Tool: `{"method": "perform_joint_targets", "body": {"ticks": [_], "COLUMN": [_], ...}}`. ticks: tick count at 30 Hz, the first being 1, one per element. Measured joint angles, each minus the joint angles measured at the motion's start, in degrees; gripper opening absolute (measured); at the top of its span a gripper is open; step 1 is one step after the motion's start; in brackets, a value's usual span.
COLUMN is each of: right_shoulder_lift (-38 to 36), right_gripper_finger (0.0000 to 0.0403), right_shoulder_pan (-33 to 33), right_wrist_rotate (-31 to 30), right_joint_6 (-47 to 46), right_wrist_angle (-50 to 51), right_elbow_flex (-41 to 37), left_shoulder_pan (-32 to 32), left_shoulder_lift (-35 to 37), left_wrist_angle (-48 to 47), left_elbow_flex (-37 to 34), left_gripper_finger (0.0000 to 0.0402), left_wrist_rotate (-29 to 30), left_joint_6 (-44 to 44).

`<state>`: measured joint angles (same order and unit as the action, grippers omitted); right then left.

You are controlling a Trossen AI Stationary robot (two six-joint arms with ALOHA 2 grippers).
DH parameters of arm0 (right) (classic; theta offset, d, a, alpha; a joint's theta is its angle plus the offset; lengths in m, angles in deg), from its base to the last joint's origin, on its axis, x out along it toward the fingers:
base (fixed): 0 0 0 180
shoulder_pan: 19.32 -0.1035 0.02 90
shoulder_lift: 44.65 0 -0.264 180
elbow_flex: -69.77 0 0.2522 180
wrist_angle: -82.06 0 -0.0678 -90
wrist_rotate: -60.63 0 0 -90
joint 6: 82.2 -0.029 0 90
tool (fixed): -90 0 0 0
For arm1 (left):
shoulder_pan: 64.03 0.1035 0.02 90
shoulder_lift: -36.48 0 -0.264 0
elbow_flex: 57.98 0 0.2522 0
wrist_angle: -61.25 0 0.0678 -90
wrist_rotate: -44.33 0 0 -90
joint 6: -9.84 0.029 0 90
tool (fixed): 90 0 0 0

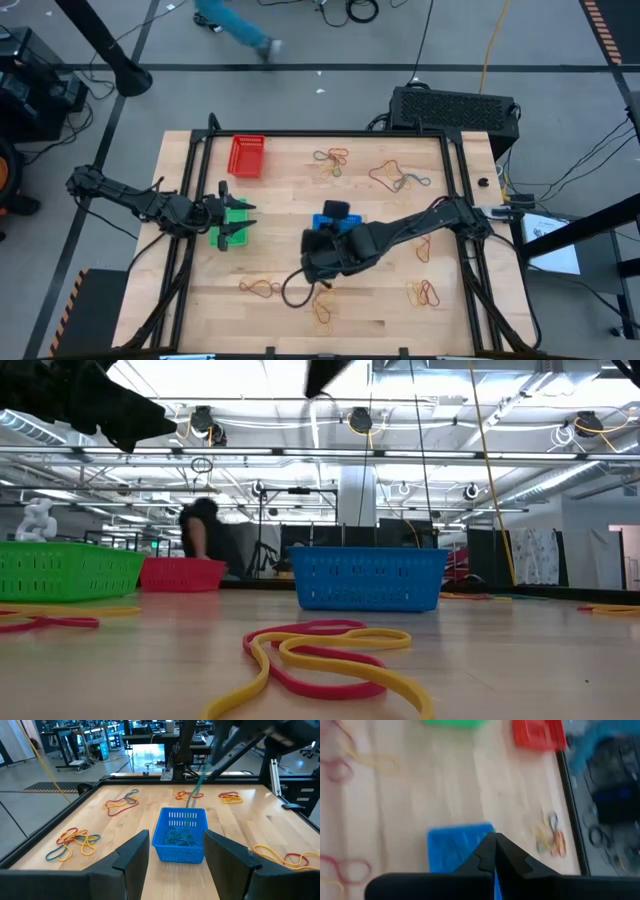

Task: Sort rubber bands into baskets
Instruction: Put the blue rubber band into the blue bin

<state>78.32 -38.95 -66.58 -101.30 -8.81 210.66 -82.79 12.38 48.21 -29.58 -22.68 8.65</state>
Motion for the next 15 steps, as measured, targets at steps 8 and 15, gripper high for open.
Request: {"method": "perform_joint_targets", "body": {"ticks": [8,15], "right_shoulder_lift": [0.0,0.0], "right_gripper_finger": [0.0,0.0], "right_shoulder_pan": [3.5,8.8], "right_wrist_rotate": [8.1,19.5], "right_joint_6": [-2.9,3.8], "right_wrist_angle": [10.9,9.6], "right_elbow_flex": [-1.3,-4.4], "left_shoulder_pan": [0.0,0.0], "left_shoulder_lift": [0.0,0.0], "left_wrist_angle": [0.0,0.0], "left_elbow_flex": [0.0,0.0], "left_gripper_finger": [0.0191,0.0191], "left_wrist_rotate": [-0.4,-0.8], "left_joint_6": [-0.1,-1.5]}}
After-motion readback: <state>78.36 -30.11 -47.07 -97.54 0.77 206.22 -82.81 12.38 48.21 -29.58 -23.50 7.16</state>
